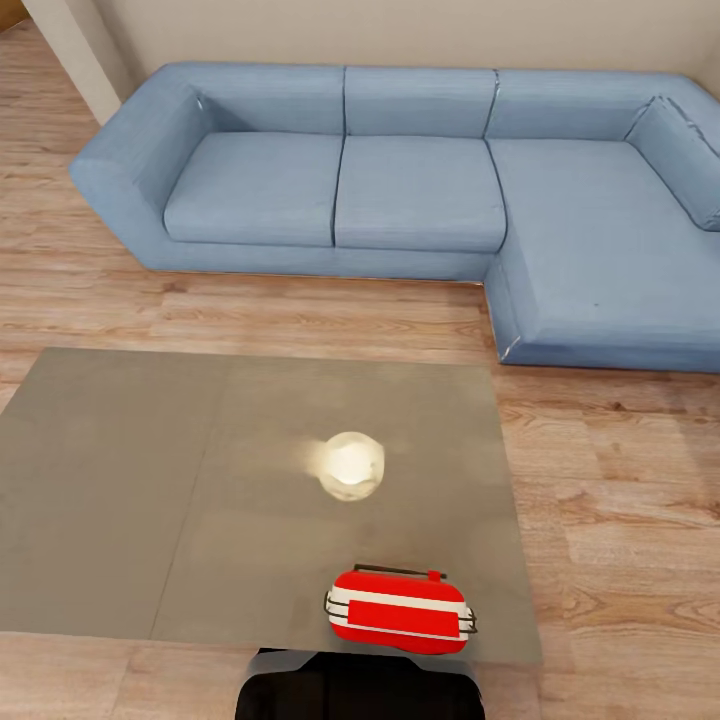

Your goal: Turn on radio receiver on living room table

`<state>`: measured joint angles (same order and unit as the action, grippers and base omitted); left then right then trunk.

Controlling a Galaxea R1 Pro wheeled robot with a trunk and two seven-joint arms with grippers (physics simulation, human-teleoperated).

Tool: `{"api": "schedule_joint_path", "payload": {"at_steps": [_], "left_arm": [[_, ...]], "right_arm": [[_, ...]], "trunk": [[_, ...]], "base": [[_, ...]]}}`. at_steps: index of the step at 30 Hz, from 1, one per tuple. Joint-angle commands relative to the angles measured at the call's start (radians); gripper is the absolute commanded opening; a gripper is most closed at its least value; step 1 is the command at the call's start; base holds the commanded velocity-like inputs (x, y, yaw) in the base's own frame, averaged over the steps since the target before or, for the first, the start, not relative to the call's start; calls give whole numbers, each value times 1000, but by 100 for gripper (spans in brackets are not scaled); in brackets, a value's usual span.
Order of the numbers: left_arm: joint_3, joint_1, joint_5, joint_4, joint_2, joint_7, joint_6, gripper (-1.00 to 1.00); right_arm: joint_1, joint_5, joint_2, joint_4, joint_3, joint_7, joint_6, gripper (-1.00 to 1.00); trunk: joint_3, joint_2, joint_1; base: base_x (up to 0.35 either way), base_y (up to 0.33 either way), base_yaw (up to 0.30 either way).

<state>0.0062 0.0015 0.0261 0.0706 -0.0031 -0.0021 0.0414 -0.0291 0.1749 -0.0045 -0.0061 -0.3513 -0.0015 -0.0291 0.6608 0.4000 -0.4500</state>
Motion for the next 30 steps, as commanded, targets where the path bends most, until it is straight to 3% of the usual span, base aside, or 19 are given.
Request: {"api": "schedule_joint_path", "payload": {"at_steps": [1, 10, 30], "left_arm": [[0, 0, 0, 0, 0, 0, 0, 100], [0, 0, 0, 0, 0, -1, 0, 100], [0, 0, 0, 0, 0, -1, 0, 100]], "right_arm": [[0, 0, 0, 0, 0, 0, 0, 100], [0, -1, 1, 0, 0, 2, -2, 100], [0, 0, -3, 0, -2, 3, -2, 100]], "trunk": [[0, 0, 0], [2, 0, 0], [33, 0, 0]], "base": [[0, 0, 0], [0, 0, 0], [0, 0, 0]]}}
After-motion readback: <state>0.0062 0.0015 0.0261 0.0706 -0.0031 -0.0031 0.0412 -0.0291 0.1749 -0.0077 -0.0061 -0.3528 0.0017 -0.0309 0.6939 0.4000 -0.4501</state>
